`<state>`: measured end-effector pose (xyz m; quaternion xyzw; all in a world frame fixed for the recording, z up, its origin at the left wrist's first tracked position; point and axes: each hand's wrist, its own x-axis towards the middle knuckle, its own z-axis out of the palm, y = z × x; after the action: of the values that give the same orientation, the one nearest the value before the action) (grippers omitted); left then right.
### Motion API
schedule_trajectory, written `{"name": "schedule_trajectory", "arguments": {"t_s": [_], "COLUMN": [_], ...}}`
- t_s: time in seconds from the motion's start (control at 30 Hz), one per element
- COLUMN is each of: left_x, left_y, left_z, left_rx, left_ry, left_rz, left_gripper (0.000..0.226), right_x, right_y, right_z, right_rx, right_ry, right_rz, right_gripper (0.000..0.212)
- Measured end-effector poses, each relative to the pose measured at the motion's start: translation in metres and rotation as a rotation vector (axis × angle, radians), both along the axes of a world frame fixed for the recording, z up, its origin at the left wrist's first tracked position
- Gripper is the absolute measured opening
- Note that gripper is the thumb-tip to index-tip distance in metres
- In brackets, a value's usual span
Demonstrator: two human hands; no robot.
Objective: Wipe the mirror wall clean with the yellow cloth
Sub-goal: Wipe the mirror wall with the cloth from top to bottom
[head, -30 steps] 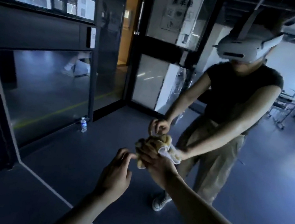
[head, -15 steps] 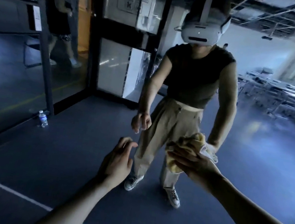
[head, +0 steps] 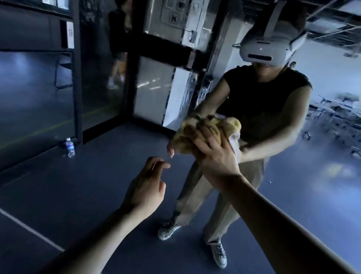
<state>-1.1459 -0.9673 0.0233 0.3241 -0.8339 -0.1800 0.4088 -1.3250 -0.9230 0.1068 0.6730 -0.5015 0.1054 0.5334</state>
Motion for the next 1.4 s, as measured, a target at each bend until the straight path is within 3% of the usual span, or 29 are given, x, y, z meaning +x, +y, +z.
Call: {"name": "schedule_trajectory", "arguments": {"t_s": [0.1,0.2,0.3,0.37,0.43,0.6,0.73,0.87,0.97,1.07,1.17,1.3,1.4], "left_x": [0.008,0.011,0.001,-0.012,-0.028,-0.064,-0.08,-0.086,-0.09,-0.094,-0.105,-0.125,-0.135], "left_y": [0.001,0.005,0.014,0.02,0.025,0.042,0.058,0.074,0.083,0.09,0.096,0.108,0.114], "left_z": [-0.014,-0.02,-0.009,0.003,0.016,0.036,0.033,0.018,0.004,0.002,0.007,0.023,0.031], "left_rx": [0.021,0.044,0.043,0.014,-0.005,-0.071,-0.077,-0.151,-0.177,-0.188,-0.179,-0.17,-0.201], "left_ry": [-0.039,-0.097,-0.131,-0.118,-0.08,-0.029,-0.037,-0.02,-0.049,-0.097,-0.138,-0.149,-0.102], "left_rz": [-0.001,-0.013,-0.039,-0.072,-0.094,-0.162,-0.191,-0.248,-0.28,-0.295,-0.293,-0.295,-0.329], "left_gripper": [0.041,0.04,0.041,0.041,0.041,0.041,0.042,0.033,0.032,0.031,0.038,0.043,0.044], "right_x": [-0.024,-0.05,-0.063,-0.056,-0.053,-0.08,-0.091,-0.097,-0.106,-0.115,-0.126,-0.142,-0.135], "right_y": [0.035,0.07,0.079,0.077,0.078,0.117,0.137,0.15,0.166,0.173,0.189,0.205,0.203], "right_z": [-0.051,-0.087,-0.085,-0.058,-0.017,0.055,0.012,-0.078,-0.124,-0.105,-0.051,0.006,0.006], "right_rx": [0.108,0.291,0.372,0.313,0.122,-0.166,-0.199,-0.022,0.148,0.166,0.018,-0.188,-0.336], "right_ry": [-0.053,0.172,0.297,0.229,0.086,-0.074,-0.2,-0.294,-0.221,-0.071,-0.009,-0.216,-0.42], "right_rz": [0.013,-0.05,-0.084,-0.034,-0.001,-0.172,-0.202,-0.204,-0.156,-0.081,-0.156,-0.304,-0.322], "right_gripper": [0.037,0.028,0.035,0.033,0.032,0.036,0.042,0.034,0.032,0.031,0.035,0.042,0.043]}}
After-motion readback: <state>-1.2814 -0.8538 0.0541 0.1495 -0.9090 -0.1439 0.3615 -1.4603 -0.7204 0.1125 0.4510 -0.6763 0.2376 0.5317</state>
